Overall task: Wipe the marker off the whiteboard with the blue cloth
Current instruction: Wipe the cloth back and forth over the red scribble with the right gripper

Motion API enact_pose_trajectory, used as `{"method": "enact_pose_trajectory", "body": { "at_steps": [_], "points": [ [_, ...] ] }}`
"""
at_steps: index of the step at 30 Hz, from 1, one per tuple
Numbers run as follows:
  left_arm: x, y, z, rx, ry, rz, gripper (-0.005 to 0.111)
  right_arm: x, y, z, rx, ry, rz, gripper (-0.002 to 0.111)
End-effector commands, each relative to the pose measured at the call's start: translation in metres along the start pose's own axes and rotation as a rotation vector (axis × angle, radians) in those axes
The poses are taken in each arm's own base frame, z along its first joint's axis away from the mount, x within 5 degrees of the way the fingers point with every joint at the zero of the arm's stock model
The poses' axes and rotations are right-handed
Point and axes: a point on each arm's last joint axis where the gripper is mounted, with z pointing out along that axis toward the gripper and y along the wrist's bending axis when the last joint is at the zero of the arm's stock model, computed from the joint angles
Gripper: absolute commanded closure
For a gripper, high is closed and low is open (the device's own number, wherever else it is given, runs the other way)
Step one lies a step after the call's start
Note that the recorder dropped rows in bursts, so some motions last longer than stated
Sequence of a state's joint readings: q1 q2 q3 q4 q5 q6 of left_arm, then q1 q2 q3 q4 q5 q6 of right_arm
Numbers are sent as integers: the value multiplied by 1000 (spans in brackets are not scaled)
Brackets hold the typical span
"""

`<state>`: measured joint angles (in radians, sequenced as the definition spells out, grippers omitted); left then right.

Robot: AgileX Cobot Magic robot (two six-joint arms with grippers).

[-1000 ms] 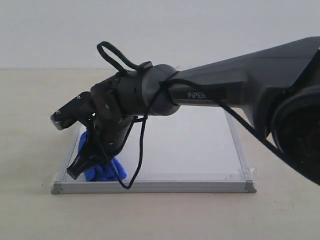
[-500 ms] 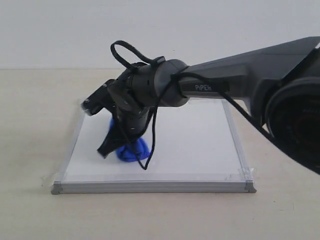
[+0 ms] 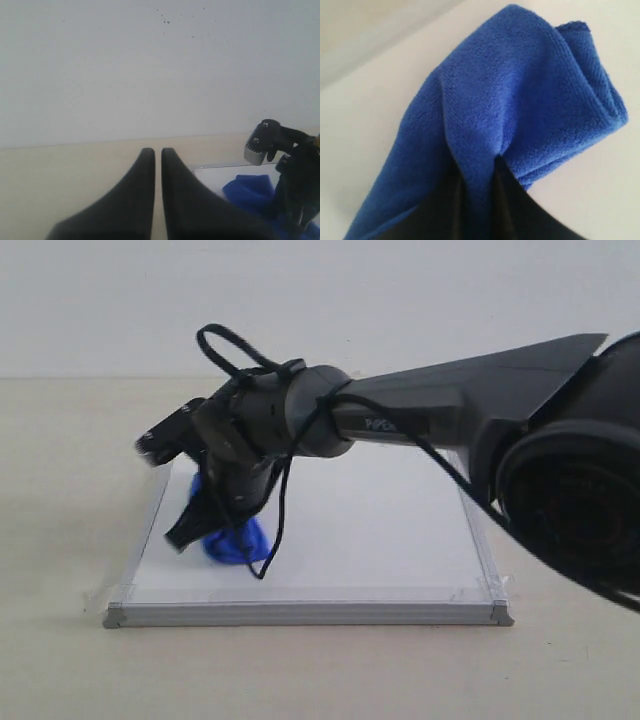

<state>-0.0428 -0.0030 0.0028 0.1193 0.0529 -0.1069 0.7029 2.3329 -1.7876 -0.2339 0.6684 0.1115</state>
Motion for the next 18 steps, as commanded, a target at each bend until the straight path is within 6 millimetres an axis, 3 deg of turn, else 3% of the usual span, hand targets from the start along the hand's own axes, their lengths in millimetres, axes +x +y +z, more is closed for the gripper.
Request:
{"method": "enact_pose_trajectory", "body": {
  "at_steps": [1, 4, 6, 9, 15, 18],
  "points": [
    [-1, 0, 0, 2, -1, -12, 102, 33, -58, 18, 198, 224, 47, 108],
    [-1, 0, 0, 2, -1, -12, 102, 35, -65, 18, 199, 234, 73, 108],
    [-1, 0, 0, 2, -1, -12, 102, 33, -59, 19, 163, 214, 89, 108],
    [-1, 0, 0, 2, -1, -12, 102, 25, -34, 20, 20, 153, 56, 108],
    [-1, 0, 0, 2, 1, -12, 102, 10, 40, 11, -256, 30, -41, 108],
    [-1, 0, 0, 2, 1, -12, 102, 9, 57, 8, -284, 19, -101, 108]
  ]
}}
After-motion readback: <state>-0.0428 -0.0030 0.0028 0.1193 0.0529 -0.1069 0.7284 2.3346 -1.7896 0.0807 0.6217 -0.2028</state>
